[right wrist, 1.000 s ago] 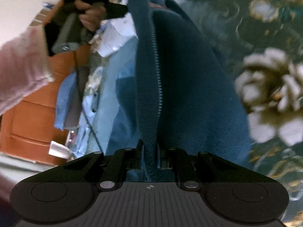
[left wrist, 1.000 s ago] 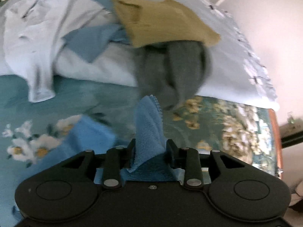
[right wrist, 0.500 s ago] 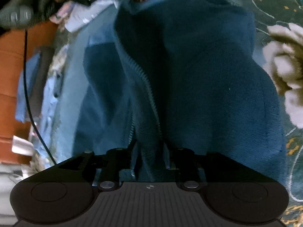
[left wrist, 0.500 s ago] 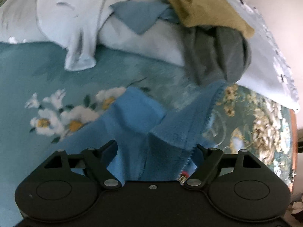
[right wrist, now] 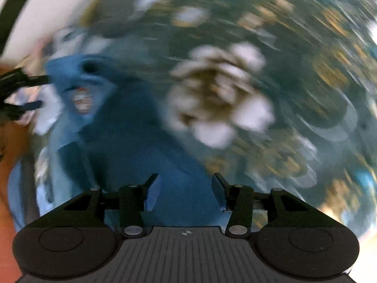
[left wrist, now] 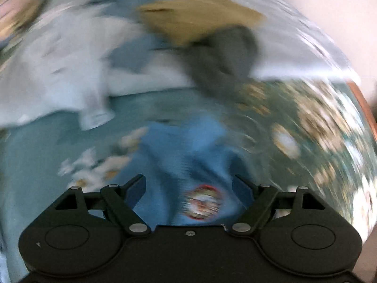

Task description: Fold clothes

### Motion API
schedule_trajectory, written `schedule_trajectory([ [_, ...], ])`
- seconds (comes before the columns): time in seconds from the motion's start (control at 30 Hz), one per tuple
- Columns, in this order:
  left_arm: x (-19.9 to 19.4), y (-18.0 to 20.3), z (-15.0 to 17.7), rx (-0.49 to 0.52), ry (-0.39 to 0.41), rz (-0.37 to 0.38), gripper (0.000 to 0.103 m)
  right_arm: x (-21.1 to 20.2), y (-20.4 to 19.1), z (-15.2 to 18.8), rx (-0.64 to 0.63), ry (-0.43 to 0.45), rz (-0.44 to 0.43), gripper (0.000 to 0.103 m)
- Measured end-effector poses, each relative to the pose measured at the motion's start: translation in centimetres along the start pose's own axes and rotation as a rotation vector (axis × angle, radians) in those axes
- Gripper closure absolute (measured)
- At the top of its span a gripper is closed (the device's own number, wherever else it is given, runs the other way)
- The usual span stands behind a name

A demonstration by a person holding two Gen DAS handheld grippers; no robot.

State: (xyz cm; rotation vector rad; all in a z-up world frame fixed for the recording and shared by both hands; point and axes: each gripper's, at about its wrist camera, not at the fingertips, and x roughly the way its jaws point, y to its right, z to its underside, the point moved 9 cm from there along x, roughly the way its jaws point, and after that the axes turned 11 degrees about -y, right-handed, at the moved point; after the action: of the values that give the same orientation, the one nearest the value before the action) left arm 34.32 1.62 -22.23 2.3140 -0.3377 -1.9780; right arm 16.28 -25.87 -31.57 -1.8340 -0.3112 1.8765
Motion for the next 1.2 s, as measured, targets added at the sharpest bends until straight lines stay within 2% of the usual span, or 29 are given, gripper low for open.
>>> schedule_trajectory([
  [0.1, -0.4, 3.0, -0.1, 0.143, -0.005, 0.0, 0.024, 0.7, 2.7, 1.9, 0.102, -0.042, -0.021, 0.059],
  [0.17, 1.1, 4.4, 0.1, 0.188, -0.046, -0.001, 0.024, 1.4, 3.4, 2.8, 0.154, -0.057, -0.072, 0.059],
  [0.33, 4.9, 7.8, 0.5, 0.302, -0.149, -0.005, 0.024, 3.1, 3.0, 3.8, 0.219, -0.1, -0.181, 0.059],
  [0.47, 7.8, 10.5, 0.9, 0.392, -0.232, -0.007, 0.024, 4.3, 2.9, 4.4, 0.241, -0.126, -0.207, 0.059],
  [0.57, 9.9, 12.3, 1.2, 0.456, -0.297, -0.009, 0.024, 4.2, 3.0, 4.4, 0.238, -0.11, -0.243, 0.059],
  [0.8, 12.9, 13.0, 3.6, 0.519, -0.467, 0.003, 0.024, 3.1, 3.6, 3.3, 0.277, -0.049, -0.338, 0.059],
  [0.9, 13.8, 12.7, 3.8, 0.507, -0.5, 0.019, 0.031, 3.0, 3.6, 3.1, 0.292, -0.024, -0.388, 0.061],
  [0.93, 14.0, 12.6, 3.7, 0.494, -0.504, 0.02, 0.038, 3.0, 3.8, 3.0, 0.311, -0.02, -0.408, 0.067],
  [0.97, 14.2, 12.4, 3.5, 0.477, -0.503, 0.019, 0.041, 3.1, 4.0, 2.9, 0.338, -0.019, -0.428, 0.069],
  [1.03, 14.6, 12.1, 3.3, 0.452, -0.491, 0.005, 0.057, 3.4, 4.5, 2.8, 0.402, -0.017, -0.461, 0.072],
  [1.07, 14.7, 12.0, 3.2, 0.449, -0.481, -0.007, 0.06, 3.7, 4.8, 2.8, 0.431, -0.016, -0.46, 0.073],
  [1.13, 14.5, 12.0, 3.3, 0.466, -0.449, -0.023, 0.07, 4.0, 5.2, 2.8, 0.457, -0.015, -0.435, 0.088],
  [1.2, 14.3, 12.0, 3.4, 0.483, -0.411, -0.035, 0.078, 3.9, 5.3, 2.8, 0.455, -0.003, -0.393, 0.093],
])
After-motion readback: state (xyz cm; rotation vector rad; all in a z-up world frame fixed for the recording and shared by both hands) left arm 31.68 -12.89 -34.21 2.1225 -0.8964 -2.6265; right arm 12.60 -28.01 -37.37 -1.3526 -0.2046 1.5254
